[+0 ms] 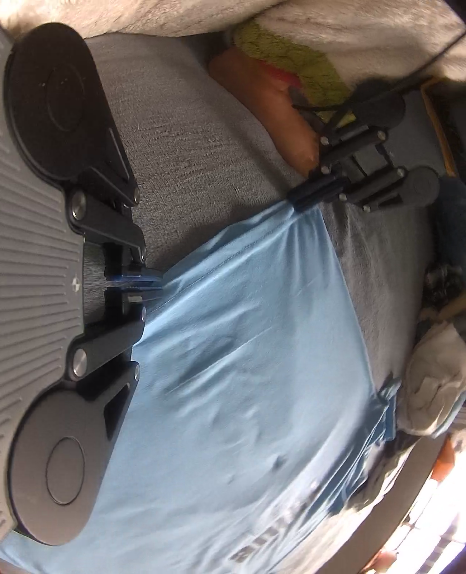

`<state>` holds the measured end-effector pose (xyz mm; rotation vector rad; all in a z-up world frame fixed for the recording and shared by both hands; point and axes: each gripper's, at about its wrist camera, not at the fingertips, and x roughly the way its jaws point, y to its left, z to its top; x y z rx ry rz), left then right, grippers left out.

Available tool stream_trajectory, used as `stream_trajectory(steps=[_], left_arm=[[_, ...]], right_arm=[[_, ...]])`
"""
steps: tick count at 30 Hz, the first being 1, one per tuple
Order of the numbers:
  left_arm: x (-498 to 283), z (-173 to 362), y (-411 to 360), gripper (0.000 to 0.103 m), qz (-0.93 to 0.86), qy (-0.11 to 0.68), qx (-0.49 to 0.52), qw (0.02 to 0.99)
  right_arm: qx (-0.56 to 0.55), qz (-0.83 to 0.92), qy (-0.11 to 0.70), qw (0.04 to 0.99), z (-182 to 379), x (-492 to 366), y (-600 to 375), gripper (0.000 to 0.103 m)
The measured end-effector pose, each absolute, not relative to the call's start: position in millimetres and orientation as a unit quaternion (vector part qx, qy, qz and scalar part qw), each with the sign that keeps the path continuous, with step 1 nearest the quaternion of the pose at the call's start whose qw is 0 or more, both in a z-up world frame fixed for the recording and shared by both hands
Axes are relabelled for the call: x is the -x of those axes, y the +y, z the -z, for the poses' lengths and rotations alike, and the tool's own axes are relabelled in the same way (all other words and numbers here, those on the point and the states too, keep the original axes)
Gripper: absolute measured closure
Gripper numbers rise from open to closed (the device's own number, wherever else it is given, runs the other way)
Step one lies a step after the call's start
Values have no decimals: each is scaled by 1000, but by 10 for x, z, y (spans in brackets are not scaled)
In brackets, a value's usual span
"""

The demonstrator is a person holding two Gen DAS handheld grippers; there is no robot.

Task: Fold clothes

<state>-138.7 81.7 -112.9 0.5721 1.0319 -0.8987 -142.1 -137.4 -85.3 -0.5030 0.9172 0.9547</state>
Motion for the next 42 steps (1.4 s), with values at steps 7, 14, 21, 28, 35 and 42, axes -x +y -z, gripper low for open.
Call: stream_trajectory(steps=[7,14,21,28,35,42], left_arm=[[1125,950,862,88,405,488,-154,758],[981,1022,417,88,412,466,-118,774],[892,1139,-228,88,436,442,-97,778],[1111,1267,-430,88,468,457,-117,747],[1187,1201,-465,88,481,457,-113,739],[1127,1096,-269,84,443,468,-68,762]], right_arm=[[-11,-226,471,853,628,1114,-2681,100],[-203,-61,443,871,580,1030,-3762,85],[6,-172,460,871,727,991,-2794,86],[94,-82,494,860,931,1329,-3278,87],[61,-94,435,894,547,1288,-3308,86],[76,-57,452,887,1018,940,-3348,89]])
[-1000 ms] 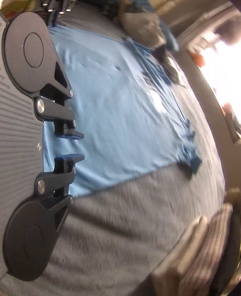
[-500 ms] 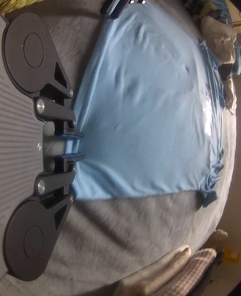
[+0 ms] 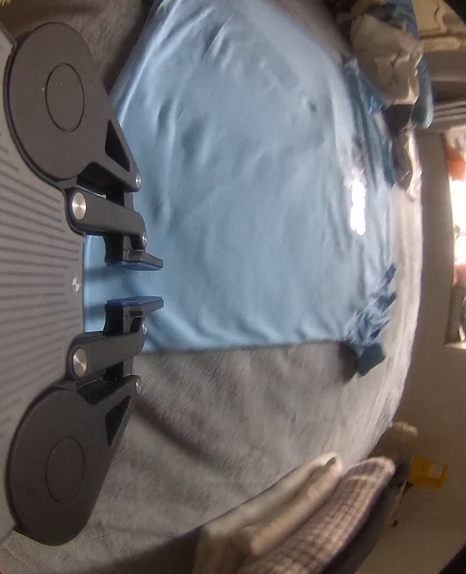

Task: Fold clothes

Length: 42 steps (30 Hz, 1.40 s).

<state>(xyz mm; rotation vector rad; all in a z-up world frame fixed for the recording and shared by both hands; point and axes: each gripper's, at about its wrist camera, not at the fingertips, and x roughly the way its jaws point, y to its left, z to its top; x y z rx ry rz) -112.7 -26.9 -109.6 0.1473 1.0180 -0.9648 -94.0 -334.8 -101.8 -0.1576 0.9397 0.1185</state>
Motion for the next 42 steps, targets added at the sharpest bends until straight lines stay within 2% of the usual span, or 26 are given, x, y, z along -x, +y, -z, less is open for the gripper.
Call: stream_trajectory(steps=[2,3,7,12,16,19,23,27,30,34,37,42], left_arm=[[1082,1082,-224,79,428,475,-53,767],[1045,1065,-181,78,419,479,-44,770],[734,995,21,78,366,488,19,792],[479,1109,-1,78,305,495,-16,813],[634,1155,44,78,316,512,-88,794],[706,1144,242,77,306,548,-81,774],[821,1131,507,77,305,592,-79,742],[884,1140,653,77,310,610,-85,725],[914,1151,726,77,307,613,-71,724],[992,1143,869,77,297,627,-55,718],[1049,1106,993,77,289,638,-55,712],[990,896,1177,77,282,621,-58,729]], right_arm=[[21,-22,455,890,1072,1001,-3666,103],[12,2,457,890,1031,1022,-3732,100],[16,13,451,892,836,1007,-3606,100],[26,-126,435,891,734,804,-2791,100],[51,-249,468,847,949,776,-2163,100],[92,-336,492,798,1085,1021,-1844,97],[145,-423,503,740,972,1261,-1631,97],[132,-432,464,762,751,1143,-1456,97],[132,-429,442,777,802,998,-1255,97],[174,-483,474,715,1093,1172,-995,96],[195,-540,474,668,1001,1335,-914,97],[156,-519,432,721,758,997,-798,97]])
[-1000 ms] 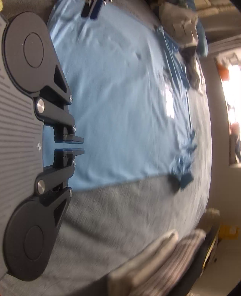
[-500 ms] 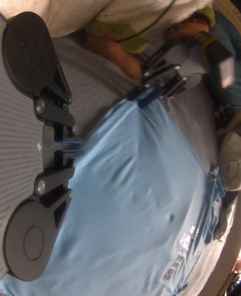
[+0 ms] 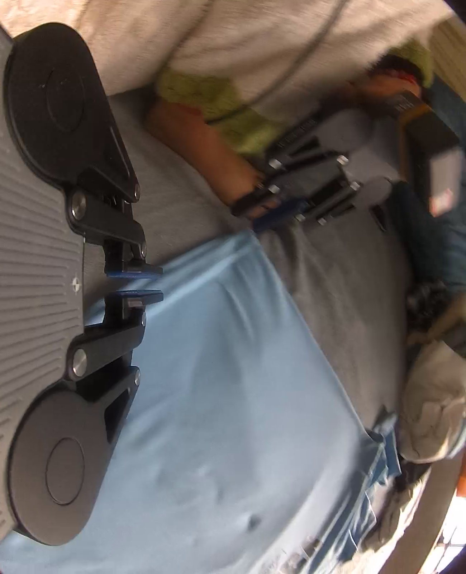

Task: Fold clothes

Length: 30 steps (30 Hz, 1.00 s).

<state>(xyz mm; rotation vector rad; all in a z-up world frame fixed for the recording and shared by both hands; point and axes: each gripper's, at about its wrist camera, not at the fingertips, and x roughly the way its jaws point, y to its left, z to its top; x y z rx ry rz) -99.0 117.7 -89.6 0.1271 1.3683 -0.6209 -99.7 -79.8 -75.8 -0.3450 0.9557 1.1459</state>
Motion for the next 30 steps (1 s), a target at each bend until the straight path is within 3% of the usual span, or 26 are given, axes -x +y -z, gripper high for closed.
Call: stream_trajectory(steps=[4,11,21,25,28,30], left_arm=[[769,767,1272,77,257,598,-26,759],[483,667,1271,76,244,566,-16,787],[-180,887,866,76,220,515,43,828],[-249,962,862,76,221,519,61,823],[-278,943,938,76,223,515,73,825],[-370,935,982,76,218,514,88,825]], right_arm=[[124,-477,442,749,935,751,-573,96],[151,-597,469,633,1049,1330,-377,96],[-2,-332,458,825,1046,-170,-1392,96],[-26,-365,485,794,1253,163,-1473,96],[-60,-449,543,707,1312,562,-1432,95],[-25,-466,533,706,1210,578,-1465,95]])
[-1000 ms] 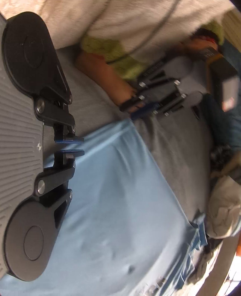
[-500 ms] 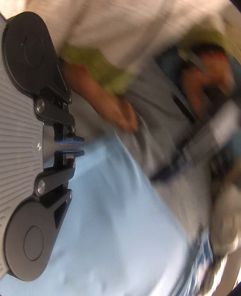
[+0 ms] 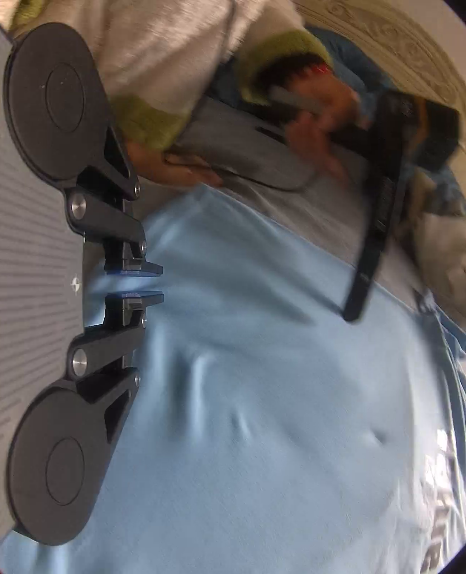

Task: Fold clothes

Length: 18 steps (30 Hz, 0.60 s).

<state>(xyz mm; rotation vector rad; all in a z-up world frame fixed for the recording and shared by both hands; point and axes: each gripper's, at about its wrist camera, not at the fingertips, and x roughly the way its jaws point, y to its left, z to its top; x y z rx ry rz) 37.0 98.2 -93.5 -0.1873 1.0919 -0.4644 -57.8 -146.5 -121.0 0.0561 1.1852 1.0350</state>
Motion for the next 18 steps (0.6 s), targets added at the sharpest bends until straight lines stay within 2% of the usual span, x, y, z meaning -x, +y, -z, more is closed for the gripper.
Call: stream_trajectory(steps=[2,7,9,13,18], left_arm=[[-490,933,989,74,214,510,98,827],[-828,964,916,72,193,492,136,838],[-900,1016,912,71,178,490,146,840],[-883,1091,1035,71,170,485,160,843],[-808,1048,1329,71,144,476,168,851]], right_arm=[[3,-452,509,733,1067,436,-1588,95],[-96,-269,447,848,836,-549,-2475,94],[-125,-219,442,861,905,-769,-2772,94],[-147,-190,459,855,1178,-581,-3125,95],[-225,-102,448,859,1194,-27,-3722,95]])
